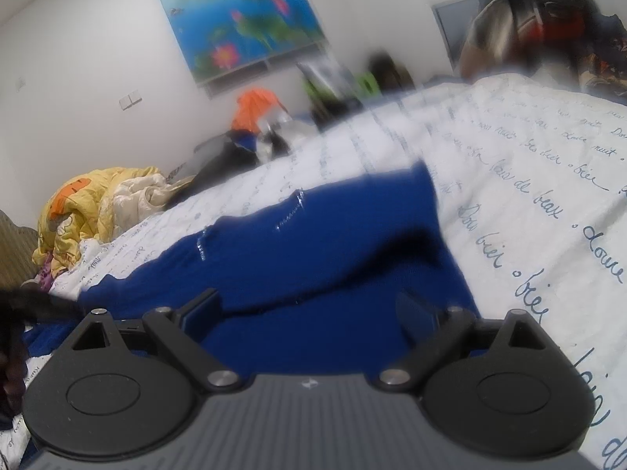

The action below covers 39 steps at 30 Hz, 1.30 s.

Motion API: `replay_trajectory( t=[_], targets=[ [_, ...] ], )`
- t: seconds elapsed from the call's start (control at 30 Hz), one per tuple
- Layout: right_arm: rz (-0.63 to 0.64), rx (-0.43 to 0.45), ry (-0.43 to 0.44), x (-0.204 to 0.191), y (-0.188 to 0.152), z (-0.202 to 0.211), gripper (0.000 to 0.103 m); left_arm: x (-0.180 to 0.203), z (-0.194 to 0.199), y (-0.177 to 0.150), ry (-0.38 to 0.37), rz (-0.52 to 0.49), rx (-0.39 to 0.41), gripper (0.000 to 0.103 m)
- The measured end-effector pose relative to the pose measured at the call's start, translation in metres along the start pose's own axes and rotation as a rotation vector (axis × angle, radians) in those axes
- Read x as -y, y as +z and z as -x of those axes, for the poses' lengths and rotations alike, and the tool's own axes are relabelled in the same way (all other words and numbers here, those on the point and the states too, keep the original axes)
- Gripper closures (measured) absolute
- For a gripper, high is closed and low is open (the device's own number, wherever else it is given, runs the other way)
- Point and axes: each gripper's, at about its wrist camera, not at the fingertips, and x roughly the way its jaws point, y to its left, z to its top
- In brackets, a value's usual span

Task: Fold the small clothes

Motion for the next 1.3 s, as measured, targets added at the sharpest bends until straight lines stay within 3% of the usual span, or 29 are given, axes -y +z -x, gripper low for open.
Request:
replay_trajectory(
  t=[0.07, 0.17, 0.23, 0.3, 0.37, 0.43, 0.5, 0.57, 0.6, 0.63, 0.67, 0.8, 0.9, 1.0, 1.1, 1.2, 1.3],
  targets=[
    [-0.001, -0.008, -0.006, 0.000, 0.000, -0.002, 0.007, 0.000, 0.010, 0.004, 0.020, -0.008, 0.012, 0.085],
    [-0.016, -0.047, 0.009, 0.003, 0.005, -0.006, 0.007, -0.007, 0.049, 0.011, -0.008, 0.074, 0.140, 0.068],
    [-0.079, -0.032, 0.018, 0.009, 0.018, -0.003, 0.007, -0.006, 0.070, 0.014, -0.076, 0.077, 0.234, 0.030],
    [-0.146, 0.002, 0.050, 0.011, 0.042, -0.005, 0.006, 0.007, 0.069, 0.017, -0.135, 0.031, 0.243, 0.021],
    [-0.113, -0.012, 0.042, 0.003, 0.068, -0.027, 0.002, 0.024, 0.049, 0.018, -0.157, -0.014, 0.200, 0.024],
    [0.014, -0.082, 0.005, -0.011, 0.084, -0.064, 0.002, 0.035, 0.018, 0.020, -0.154, -0.018, 0.111, 0.035],
    [0.147, -0.175, -0.060, -0.018, 0.085, -0.103, 0.002, 0.037, -0.010, 0.020, -0.136, -0.013, 0.024, 0.035],
    [0.264, -0.284, -0.150, -0.018, 0.072, -0.132, 0.000, 0.038, -0.015, 0.008, -0.135, -0.077, 0.078, 0.030],
    [0.363, -0.256, -0.174, -0.018, 0.060, -0.133, 0.000, 0.035, -0.012, -0.002, -0.145, -0.102, 0.116, 0.029],
    [0.384, -0.213, -0.142, -0.011, 0.052, -0.126, 0.000, 0.032, -0.010, -0.002, -0.164, -0.088, 0.116, 0.029],
    [0.322, -0.208, -0.132, -0.003, 0.055, -0.123, 0.000, 0.031, -0.009, -0.001, -0.174, -0.080, 0.115, 0.029],
    [0.343, -0.206, -0.167, -0.008, 0.053, -0.123, 0.000, 0.018, -0.001, -0.005, -0.168, -0.043, 0.145, 0.026],
    [0.334, -0.201, -0.162, -0.008, 0.051, -0.119, 0.000, -0.020, 0.030, -0.022, -0.155, 0.081, 0.245, 0.000],
    [0.331, -0.200, -0.161, -0.007, 0.055, -0.120, 0.000, -0.086, 0.052, -0.026, -0.066, 0.242, 0.306, 0.000],
    [0.334, -0.199, -0.163, -0.007, 0.055, -0.119, 0.000, -0.171, 0.059, -0.024, 0.030, 0.476, 0.327, 0.000],
    [0.333, -0.198, -0.164, -0.007, 0.055, -0.119, 0.000, -0.268, 0.051, -0.027, 0.132, 0.780, 0.299, 0.000],
    [0.335, -0.196, -0.168, -0.008, 0.055, -0.119, 0.000, -0.343, 0.033, -0.034, 0.140, 1.024, 0.222, 0.002]
  ],
)
